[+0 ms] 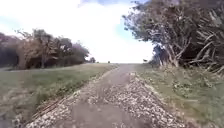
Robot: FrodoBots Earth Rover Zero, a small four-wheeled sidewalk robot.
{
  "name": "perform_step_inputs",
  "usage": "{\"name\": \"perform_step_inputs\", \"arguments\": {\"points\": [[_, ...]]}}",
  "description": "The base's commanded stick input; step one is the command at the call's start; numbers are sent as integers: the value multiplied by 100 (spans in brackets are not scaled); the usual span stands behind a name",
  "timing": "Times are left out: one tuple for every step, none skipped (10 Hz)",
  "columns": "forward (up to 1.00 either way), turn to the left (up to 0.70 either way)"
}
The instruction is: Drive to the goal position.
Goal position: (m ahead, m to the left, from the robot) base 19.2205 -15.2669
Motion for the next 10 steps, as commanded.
{"name": "perform_step_inputs", "arguments": {"points": [[85,0],[85,0],[85,0],[85,0],[85,0],[85,0],[85,0],[85,0],[85,0],[85,0]]}}
